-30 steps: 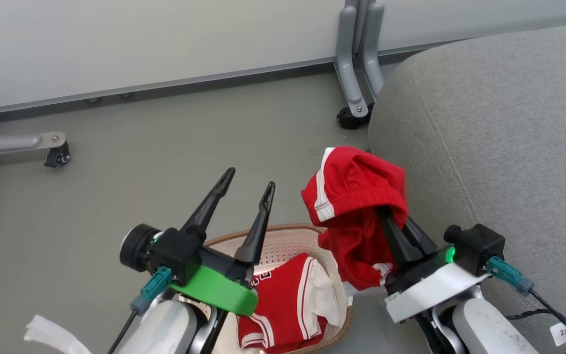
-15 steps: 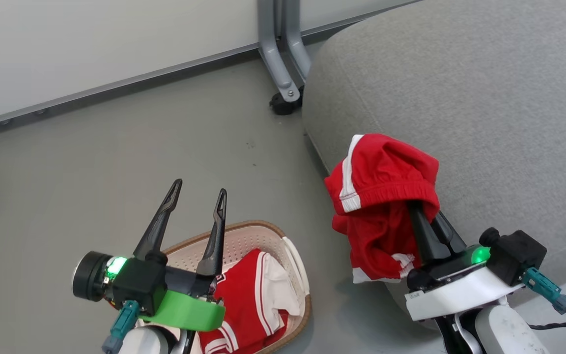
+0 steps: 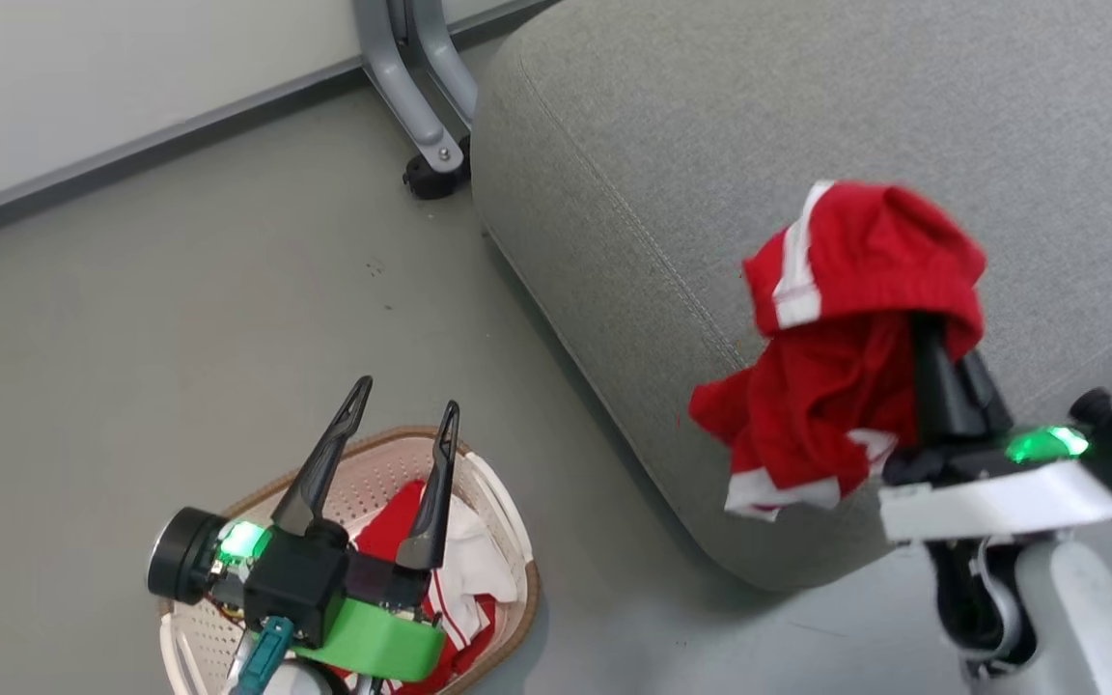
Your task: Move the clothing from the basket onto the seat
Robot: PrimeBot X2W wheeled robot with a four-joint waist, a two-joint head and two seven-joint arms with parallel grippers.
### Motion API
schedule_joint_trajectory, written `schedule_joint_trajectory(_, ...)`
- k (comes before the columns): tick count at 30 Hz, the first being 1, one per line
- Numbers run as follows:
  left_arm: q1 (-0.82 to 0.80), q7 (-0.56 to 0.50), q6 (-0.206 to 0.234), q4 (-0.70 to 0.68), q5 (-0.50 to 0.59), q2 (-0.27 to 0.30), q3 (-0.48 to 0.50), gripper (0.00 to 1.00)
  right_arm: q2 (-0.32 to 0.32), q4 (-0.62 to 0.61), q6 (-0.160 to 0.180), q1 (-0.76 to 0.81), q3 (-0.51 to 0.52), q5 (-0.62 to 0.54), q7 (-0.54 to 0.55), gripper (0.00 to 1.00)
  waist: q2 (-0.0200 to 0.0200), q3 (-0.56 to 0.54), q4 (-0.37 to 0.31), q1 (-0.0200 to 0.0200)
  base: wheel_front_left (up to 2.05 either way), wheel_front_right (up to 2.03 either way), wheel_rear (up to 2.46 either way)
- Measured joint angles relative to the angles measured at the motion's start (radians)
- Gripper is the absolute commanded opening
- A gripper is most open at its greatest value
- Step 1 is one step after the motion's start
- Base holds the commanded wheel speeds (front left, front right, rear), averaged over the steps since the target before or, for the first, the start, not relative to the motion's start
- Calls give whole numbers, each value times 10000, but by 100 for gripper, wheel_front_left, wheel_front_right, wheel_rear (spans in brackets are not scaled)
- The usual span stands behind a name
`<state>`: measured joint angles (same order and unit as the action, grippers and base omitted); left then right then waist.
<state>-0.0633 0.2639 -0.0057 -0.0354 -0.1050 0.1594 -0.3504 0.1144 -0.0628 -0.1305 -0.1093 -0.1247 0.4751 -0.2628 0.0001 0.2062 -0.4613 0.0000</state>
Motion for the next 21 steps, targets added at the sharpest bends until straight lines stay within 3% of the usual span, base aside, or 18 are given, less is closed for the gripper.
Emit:
schedule_joint_trajectory(11,-1233,0,-401,-326,671,431,-247,100,1352,663,0,-4265,2452,903,-2,0,0,1915,-96,1,0,0,0)
schedule_joint_trajectory(17,-1931,-33,-564,-570,955,575,-422,100,2579,2109,-2,-6379,3120,1177,-2,0,0,3357,283,2,0,0,0)
schedule_joint_trajectory(21,-2283,-63,-568,-650,1014,585,-443,100,2757,3475,-2,-6964,2941,1183,-2,0,0,4159,569,2,0,0,0)
